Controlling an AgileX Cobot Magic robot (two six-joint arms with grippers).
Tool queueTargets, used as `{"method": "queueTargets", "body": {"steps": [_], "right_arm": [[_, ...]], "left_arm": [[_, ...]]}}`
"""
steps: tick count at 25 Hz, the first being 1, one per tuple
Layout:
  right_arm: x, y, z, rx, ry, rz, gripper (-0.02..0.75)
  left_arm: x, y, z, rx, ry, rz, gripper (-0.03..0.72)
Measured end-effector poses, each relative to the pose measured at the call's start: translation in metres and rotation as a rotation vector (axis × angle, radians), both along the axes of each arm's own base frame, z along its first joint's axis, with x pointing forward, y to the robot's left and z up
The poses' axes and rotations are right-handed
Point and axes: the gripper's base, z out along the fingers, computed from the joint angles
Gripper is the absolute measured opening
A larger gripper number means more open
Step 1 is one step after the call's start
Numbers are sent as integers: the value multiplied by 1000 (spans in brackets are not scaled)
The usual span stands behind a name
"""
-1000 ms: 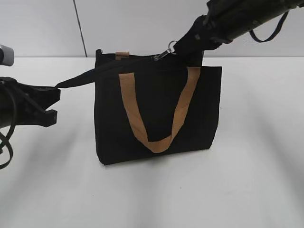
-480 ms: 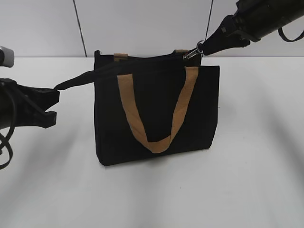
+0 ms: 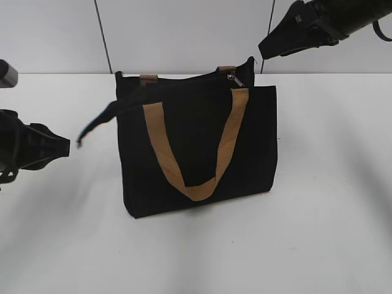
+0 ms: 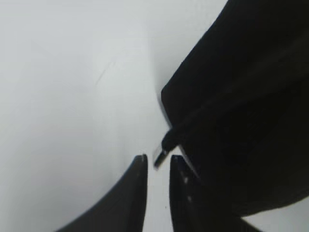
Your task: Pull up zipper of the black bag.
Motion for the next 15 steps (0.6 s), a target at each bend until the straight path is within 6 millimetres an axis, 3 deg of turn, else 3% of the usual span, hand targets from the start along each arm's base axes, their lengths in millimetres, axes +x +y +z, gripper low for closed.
{"method": "queueTargets", "body": {"steps": [2,7,11,15], "right_arm": [[-5,0,6,14,13,-1,433],[-16,0,17,26,52,-4,456],[-25,2,23,-14,78,2,458],[-44,16,32,-78,63,58,458]], "left_arm": [[2,-3,6,13,77,-11,177],[3,-7,30,-17,142,-13,345],[-10,-4,36,-18,214,-23,389],[-33,2,49,-9,276,-51,394]]}}
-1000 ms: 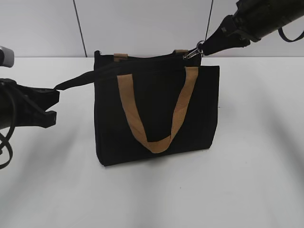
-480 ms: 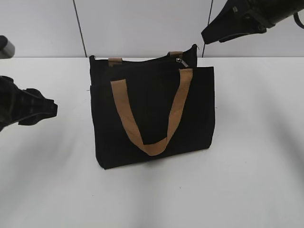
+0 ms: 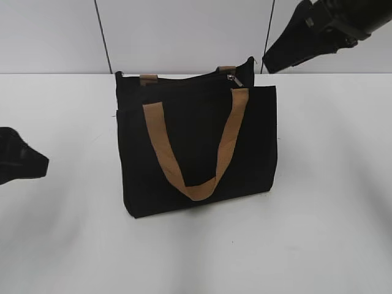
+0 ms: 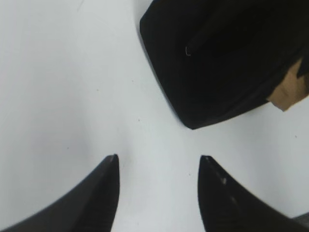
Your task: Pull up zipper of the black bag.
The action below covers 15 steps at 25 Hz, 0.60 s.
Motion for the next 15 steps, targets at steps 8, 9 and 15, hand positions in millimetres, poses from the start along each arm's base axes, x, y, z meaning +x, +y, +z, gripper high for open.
{"method": "queueTargets", "body": {"steps": [8,9,15], "right_arm": [[-58,-1,-10,-23,61,0,458],[-67,-3,-11,-29,58,-4,458],[-126,-18,-12,-22,-6,-65,459]], "left_arm": [[-52,22,38,12,-72,-47,394],[-58,25,41,10,-89,-41,394],[-86,41,55,17,-151,1,394]]}}
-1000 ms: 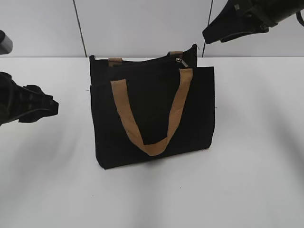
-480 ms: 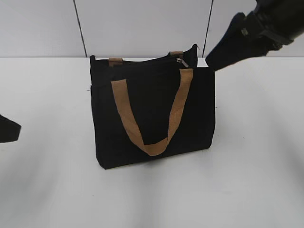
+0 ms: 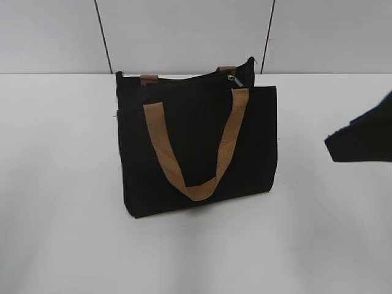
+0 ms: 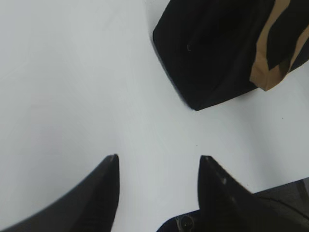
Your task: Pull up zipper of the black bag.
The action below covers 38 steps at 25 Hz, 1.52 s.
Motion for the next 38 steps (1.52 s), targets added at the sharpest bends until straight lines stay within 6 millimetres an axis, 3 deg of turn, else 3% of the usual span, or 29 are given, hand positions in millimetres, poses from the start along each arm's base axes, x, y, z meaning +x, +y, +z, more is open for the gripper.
{"method": "queueTargets", "body": {"steps": [8,19,23,27,38], "right_arm": [[-79,-24,3,-13,-146,-127,460],[-159,-59,-26,-24,-270,-392,460],[-177,-68,-43,-56,-276,-445,454],[-188,-71,-43,-38,-340,-464,412],[-189,-76,-44,-82,-373,-485,386]], "left_arm": [[-31,18,6,25,-57,33,394],[-78,39,-9,-38,-203,45,394],[-85,42,-18,-37,-211,47,394],[-87,43,-18,-41,-220,48,394],[-87,43,-18,-42,-222,48,386]]}}
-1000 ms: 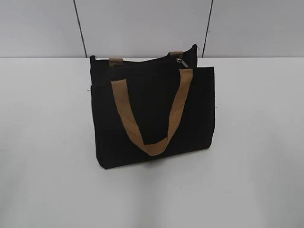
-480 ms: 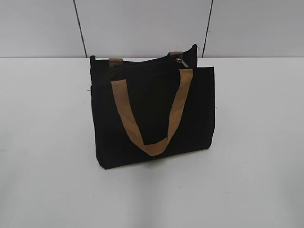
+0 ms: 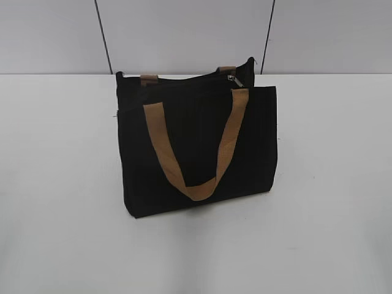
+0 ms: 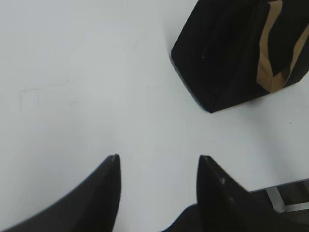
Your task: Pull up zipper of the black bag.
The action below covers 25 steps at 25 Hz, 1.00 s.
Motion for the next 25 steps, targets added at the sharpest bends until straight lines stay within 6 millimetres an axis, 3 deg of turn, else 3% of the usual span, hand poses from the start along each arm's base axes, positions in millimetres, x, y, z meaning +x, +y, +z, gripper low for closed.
{"method": "queueTargets", "body": {"steps": [25], "right_arm": [[0,0,0,-3,0,-24,382]], "left_arm": [[0,0,0,-5,3,38,356]]}}
